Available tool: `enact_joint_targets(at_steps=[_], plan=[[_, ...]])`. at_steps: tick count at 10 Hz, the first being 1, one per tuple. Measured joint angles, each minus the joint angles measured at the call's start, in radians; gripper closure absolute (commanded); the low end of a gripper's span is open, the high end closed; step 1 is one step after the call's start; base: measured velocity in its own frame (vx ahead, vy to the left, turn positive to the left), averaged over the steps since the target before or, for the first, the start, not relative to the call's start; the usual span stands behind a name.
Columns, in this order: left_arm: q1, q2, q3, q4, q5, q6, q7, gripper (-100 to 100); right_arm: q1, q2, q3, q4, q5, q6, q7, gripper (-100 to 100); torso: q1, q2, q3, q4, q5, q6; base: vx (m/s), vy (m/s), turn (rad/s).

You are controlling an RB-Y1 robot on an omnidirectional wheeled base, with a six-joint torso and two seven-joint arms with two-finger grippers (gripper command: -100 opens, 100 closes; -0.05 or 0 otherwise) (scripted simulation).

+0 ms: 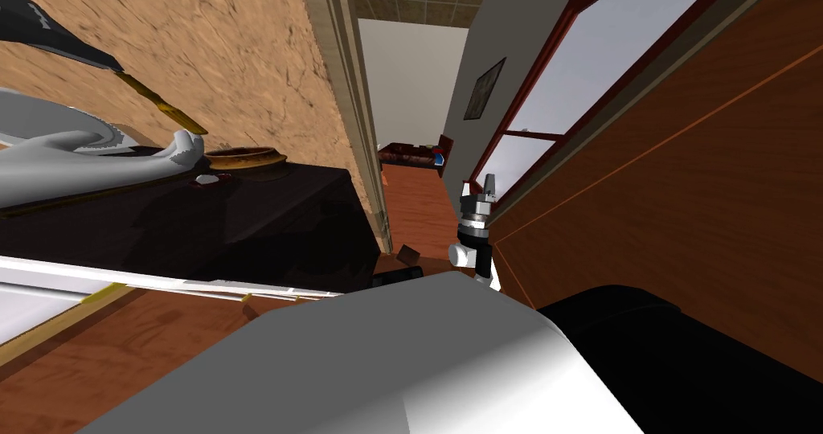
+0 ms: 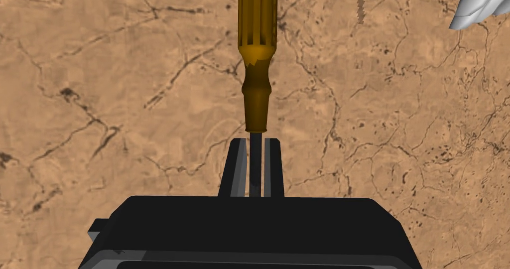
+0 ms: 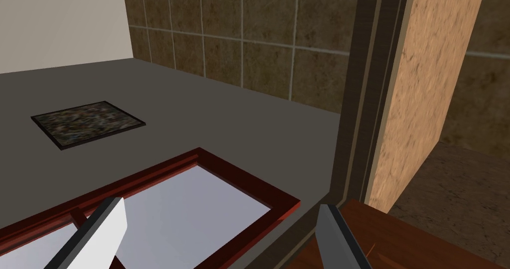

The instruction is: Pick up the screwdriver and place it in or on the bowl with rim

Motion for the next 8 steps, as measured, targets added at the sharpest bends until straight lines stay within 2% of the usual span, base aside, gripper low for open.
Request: enact_joint_targets(at_steps=[8], plan=[[0.018, 0.008, -0.012, 0.021, -0.006, -0.043, 0.01, 100, 0.0, 0.0, 0.0, 0.0, 0.0, 0.0, 0.0, 0, 0.0, 0.0, 0.0, 0.0, 0.0, 0.0, 0.022, 0.001, -0.016]])
